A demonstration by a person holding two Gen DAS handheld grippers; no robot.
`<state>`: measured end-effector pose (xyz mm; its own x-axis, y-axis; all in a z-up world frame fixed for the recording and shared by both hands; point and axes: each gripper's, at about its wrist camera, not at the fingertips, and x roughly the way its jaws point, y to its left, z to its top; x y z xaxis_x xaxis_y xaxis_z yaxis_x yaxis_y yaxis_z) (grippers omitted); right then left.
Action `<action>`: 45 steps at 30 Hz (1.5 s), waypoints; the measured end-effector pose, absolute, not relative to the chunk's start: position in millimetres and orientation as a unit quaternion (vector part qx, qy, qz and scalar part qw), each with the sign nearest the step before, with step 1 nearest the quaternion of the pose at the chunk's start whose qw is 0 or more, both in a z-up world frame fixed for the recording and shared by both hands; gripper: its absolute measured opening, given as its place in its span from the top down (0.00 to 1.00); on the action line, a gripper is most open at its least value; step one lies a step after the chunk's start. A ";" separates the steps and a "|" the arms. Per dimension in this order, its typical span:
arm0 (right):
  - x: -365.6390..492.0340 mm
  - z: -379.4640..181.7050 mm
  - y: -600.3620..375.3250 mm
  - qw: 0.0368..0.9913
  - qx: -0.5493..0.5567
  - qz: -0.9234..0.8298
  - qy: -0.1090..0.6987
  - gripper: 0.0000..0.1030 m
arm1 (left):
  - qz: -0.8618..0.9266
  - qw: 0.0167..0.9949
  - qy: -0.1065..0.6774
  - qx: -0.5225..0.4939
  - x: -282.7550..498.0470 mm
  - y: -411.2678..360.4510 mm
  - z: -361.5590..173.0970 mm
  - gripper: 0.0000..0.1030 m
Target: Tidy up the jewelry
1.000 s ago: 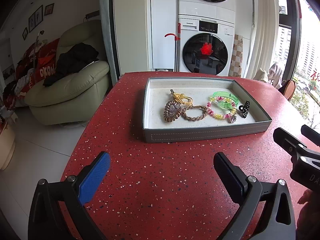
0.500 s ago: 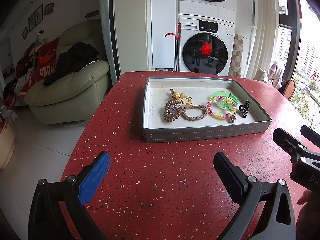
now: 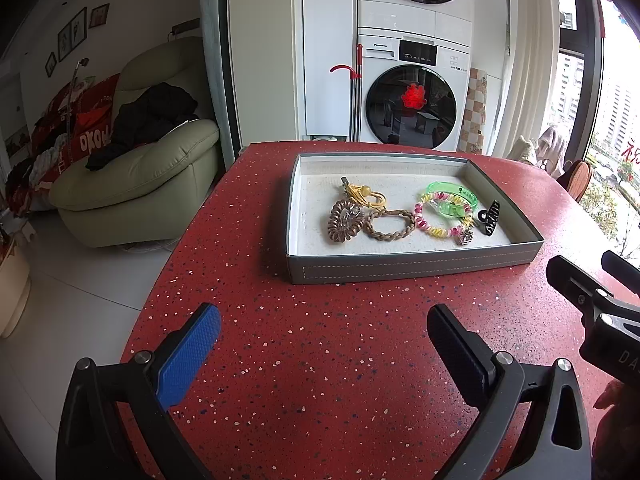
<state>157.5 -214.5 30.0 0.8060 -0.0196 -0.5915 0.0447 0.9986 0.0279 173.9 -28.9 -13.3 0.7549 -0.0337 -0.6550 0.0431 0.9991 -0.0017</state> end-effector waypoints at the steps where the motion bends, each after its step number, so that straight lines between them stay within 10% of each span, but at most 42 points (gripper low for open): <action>1: 157.6 30.2 -214.1 0.950 0.020 -0.017 0.311 0.00 | -0.021 0.937 0.350 0.007 173.6 -29.4 -13.2 0.00; 45: 157.7 29.1 -208.6 0.949 0.021 -0.014 0.313 0.00 | -0.017 0.935 0.355 0.003 173.7 -26.9 -13.9 0.00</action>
<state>157.7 -208.6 29.1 0.8039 -0.0136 -0.5946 0.0400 0.9987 0.0312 173.7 -26.9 -13.9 0.7478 -0.0298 -0.6633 0.0340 0.9994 -0.0065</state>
